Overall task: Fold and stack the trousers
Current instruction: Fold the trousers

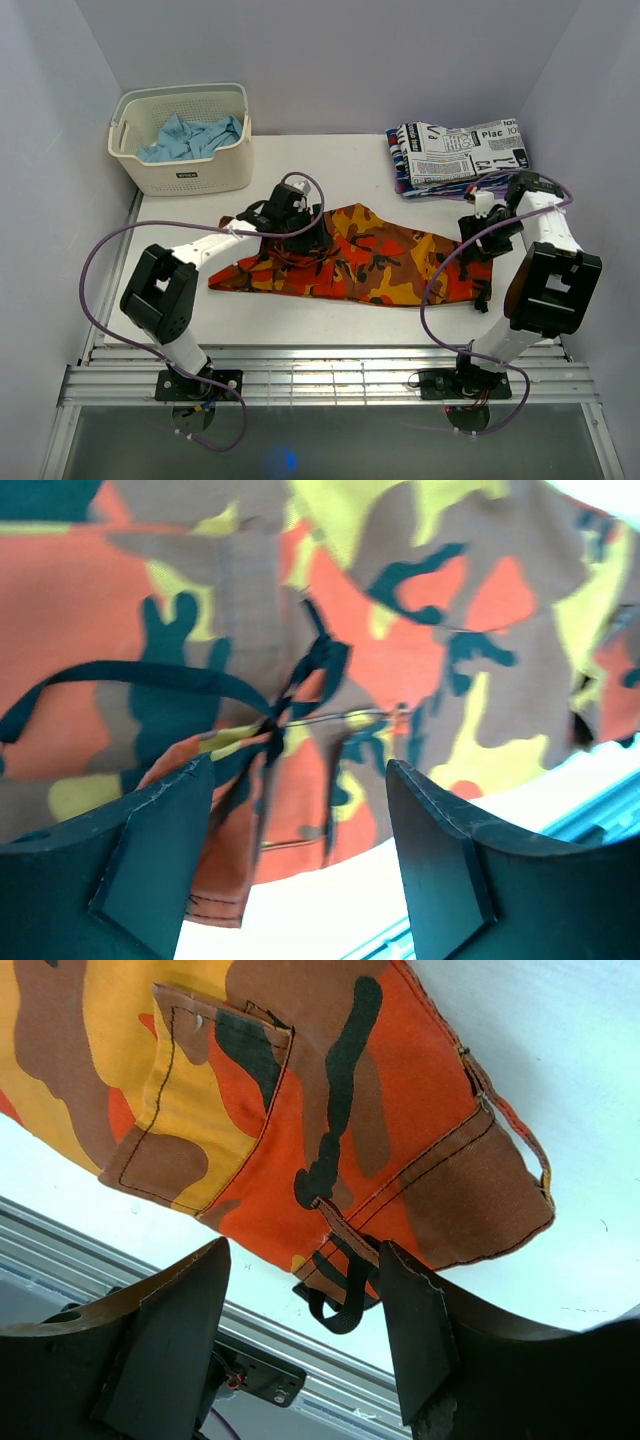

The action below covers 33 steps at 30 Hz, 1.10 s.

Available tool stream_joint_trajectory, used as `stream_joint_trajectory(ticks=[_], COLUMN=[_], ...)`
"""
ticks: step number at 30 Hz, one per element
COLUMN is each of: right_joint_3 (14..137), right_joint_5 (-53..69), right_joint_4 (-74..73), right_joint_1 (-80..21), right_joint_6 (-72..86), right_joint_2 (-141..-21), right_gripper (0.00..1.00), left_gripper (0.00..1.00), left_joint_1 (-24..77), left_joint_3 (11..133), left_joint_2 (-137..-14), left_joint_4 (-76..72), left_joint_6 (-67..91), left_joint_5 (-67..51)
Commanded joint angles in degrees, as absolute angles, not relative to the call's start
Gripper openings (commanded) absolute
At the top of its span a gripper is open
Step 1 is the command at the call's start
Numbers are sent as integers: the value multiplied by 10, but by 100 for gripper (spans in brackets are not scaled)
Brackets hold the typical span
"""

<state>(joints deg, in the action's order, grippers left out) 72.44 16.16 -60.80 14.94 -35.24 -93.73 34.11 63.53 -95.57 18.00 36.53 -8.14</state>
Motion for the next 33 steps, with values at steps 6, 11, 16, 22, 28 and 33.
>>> stream_joint_trajectory(ticks=[6, 11, 16, 22, 28, 33], right_joint_3=[791, 848, 922, 997, 997, 985], right_joint_5=[213, 281, 339, 375, 380, 384], right_joint_4=[-630, -631, -610, -604, -575, -560], right_joint_1=[107, 27, -68, -140, -185, -208], right_joint_6=[-333, -292, -243, -200, -181, -178], right_joint_2=[-942, -973, -1041, -1125, -1142, -1133], right_gripper=[65, 62, 59, 54, 48, 45], left_gripper=[71, 70, 61, 48, 43, 52], left_joint_1=[316, 174, 93, 94, 94, 92], left_joint_3=[691, 672, 669, 625, 570, 576], left_joint_2=[-866, -843, -899, -935, -965, -975], left_joint_4=[256, 308, 371, 380, 387, 381], left_joint_6=[197, 99, 5, 2, 7, -17], left_joint_5=[-189, -317, -387, -450, -401, -367])
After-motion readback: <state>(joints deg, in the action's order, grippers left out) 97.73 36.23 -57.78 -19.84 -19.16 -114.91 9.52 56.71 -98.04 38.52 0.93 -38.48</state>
